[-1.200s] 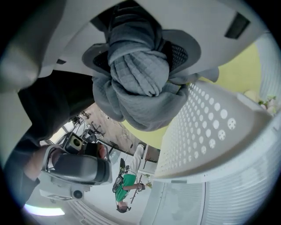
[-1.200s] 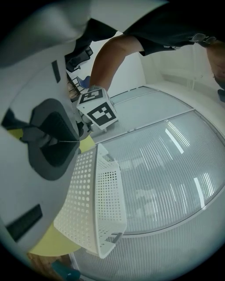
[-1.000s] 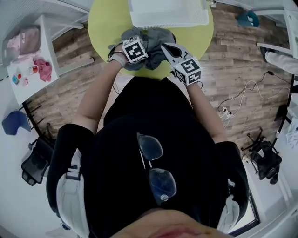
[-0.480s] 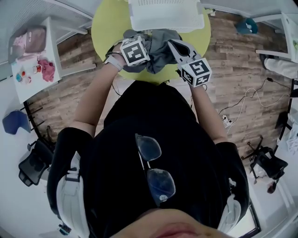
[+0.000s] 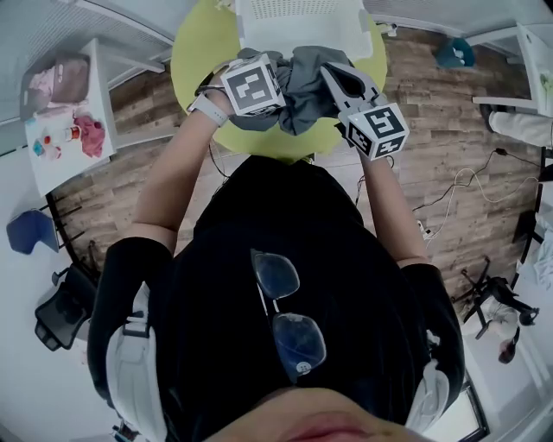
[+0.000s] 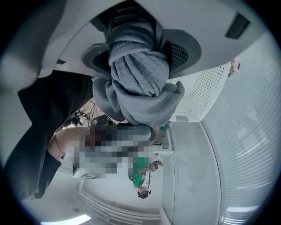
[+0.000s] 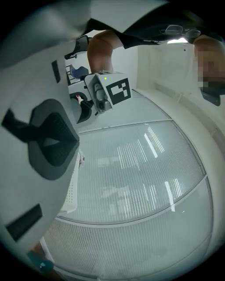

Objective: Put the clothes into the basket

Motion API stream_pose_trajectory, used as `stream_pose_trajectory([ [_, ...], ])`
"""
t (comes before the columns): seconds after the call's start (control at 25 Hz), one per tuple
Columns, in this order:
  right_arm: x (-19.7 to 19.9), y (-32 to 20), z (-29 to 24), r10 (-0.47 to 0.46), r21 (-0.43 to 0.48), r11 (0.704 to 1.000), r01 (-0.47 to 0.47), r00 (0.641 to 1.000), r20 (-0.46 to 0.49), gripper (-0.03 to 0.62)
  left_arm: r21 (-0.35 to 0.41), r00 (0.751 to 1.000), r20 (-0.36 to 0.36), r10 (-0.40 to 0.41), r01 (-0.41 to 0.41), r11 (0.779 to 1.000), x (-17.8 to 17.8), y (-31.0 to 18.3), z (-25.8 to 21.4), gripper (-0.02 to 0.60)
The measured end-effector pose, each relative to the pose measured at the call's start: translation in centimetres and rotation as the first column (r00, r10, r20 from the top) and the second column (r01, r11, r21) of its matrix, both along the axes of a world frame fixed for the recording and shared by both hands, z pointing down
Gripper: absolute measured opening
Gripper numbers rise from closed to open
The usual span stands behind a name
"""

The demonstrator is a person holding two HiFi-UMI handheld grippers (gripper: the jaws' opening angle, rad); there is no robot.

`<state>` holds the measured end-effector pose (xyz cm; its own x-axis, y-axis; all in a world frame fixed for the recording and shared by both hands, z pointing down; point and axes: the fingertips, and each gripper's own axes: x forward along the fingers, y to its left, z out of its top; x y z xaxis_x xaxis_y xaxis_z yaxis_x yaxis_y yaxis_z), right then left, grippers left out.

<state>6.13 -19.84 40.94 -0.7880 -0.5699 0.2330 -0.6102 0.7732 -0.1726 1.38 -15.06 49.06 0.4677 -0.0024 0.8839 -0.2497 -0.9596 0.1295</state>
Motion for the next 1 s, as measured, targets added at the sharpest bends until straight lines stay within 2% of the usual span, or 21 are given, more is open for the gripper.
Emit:
stream_pose_trajectory([
  [0.12, 0.5, -1.3, -1.3, 0.022, 0.029, 0.999, -0.022, 1.0, -0.003, 0.025, 0.032, 1.0, 0.018, -0.001, 0.001, 0.999, -0.1, -1.8, -1.0, 0.31],
  [0.28, 1.0, -2.8, -2.6, 0.061, 0.064, 0.996, -0.06, 0.998, -0.011, 0.025, 0.075, 1.0, 0.002, 0.009, -0.009, 0.997, 0.6, -4.0, -2.6, 0.31],
  [0.48, 0.9, -5.0, -4.1, 0.115, 0.103, 0.988, -0.113, 0.993, -0.009, 0.025, 0.193, 0.999, 0.015, 0.036, -0.038, 0.98, 0.8, -8.1, -5.4, 0.31],
  [0.76, 0.8, -7.7, -5.4, 0.198, 0.137, 0.971, -0.195, 0.98, -0.008, 0.025, 0.22, 0.999, 0.001, 0.046, -0.045, 0.975, 0.8, -12.1, -5.6, 0.31],
  [0.88, 0.4, -8.8, -5.6, 0.218, 0.146, 0.966, -0.215, 0.976, -0.003, 0.025, 0.195, 0.998, -0.02, 0.056, -0.051, 0.979, 0.9, -13.3, -5.3, 0.31],
  [1.0, 0.6, -10.0, -5.4, 0.247, 0.146, 0.959, -0.244, 0.969, -0.004, 0.025, 0.233, 0.998, -0.017, 0.067, -0.061, 0.971, 1.2, -15.4, -5.4, 0.311],
])
